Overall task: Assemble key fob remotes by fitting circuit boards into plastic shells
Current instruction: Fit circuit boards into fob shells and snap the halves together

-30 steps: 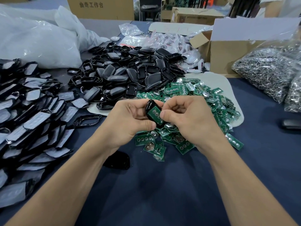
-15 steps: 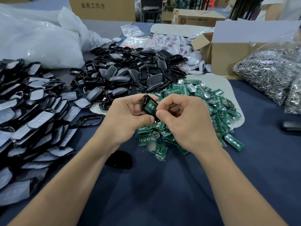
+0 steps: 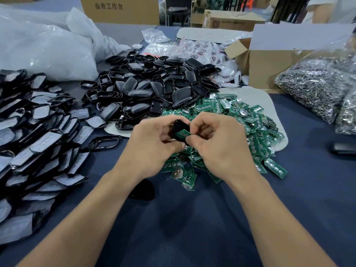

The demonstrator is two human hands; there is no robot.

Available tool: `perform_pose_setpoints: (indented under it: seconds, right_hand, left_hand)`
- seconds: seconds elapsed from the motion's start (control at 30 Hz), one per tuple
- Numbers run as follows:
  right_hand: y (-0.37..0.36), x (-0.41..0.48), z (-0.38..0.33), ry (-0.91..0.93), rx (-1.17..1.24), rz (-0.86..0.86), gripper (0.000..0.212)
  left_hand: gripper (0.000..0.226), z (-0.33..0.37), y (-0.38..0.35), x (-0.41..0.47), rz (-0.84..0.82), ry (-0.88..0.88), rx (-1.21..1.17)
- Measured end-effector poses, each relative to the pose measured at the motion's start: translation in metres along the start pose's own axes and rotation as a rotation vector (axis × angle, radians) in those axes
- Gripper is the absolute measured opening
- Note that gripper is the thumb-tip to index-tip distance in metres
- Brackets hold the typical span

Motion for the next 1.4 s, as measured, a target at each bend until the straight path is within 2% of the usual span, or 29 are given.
perform_pose_setpoints:
  seconds: [0.1,0.2,0.33,0.43,0.5,0.67,0.87,1.0,1.17,1.4]
  right_hand:
    - [0.0,0.003,0.004,-0.063,0.154,-0.054,0.023]
    - [0.0,0.002,0.004,-0.101,0.263,-0.081,0.019]
    - [0.0,0.001,0.009,-0.23,0.409,-0.07,0.019]
    - [-0.002,0.0,0.013,-0.316,0.436,-0.133,0.026]
    - [0.003,0.001,0.018,-0.37,0.439,-0.106,0.025]
    - [0.006,0.0,0.025,-0.487,0.571,-0.025,0.018]
    - [-0.007,-0.004,0.009,-0.412,0.619,-0.109,0.016]
    - [-0.001,-0.001,0.009,-0.335,0.504,-0.039,0.02]
    - [0.009,0.002,0.012,-0.287,0.462,0.056,0.019]
    - [0.014,0.004,0.013,-0.236,0.392,0.118,0.015]
  left_hand:
    - [0.043,0.005,-0.002,0.0,-0.091,-0.016,-0.003]
    - [0.037,0.007,-0.005,-0.002,-0.193,0.024,-0.126]
    - [0.036,0.001,-0.005,-0.002,-0.218,0.103,-0.223]
    - [0.033,-0.005,0.0,-0.002,-0.189,0.123,-0.157]
    - [0.038,-0.006,0.005,0.0,-0.128,0.114,-0.106]
    - [0.042,-0.01,0.004,-0.004,-0.016,0.187,-0.235]
    - [0.04,-0.005,-0.005,-0.008,-0.003,0.14,-0.31]
    - [0.046,-0.005,-0.001,-0.009,-0.047,0.176,-0.376]
    - [0.033,-0.005,0.004,-0.007,-0.007,0.254,-0.453]
    - [0.033,-0.006,0.003,-0.009,0.02,0.319,-0.461]
Point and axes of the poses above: each hand's wrist, its own x-axis towards the middle knuckle, its own y-axis out of the back of the hand, z = x × y, the point moved 8 cm from there along x, towards the middle knuckle, and after that the axes turned 6 degrees about z, right-handed, at the moved point
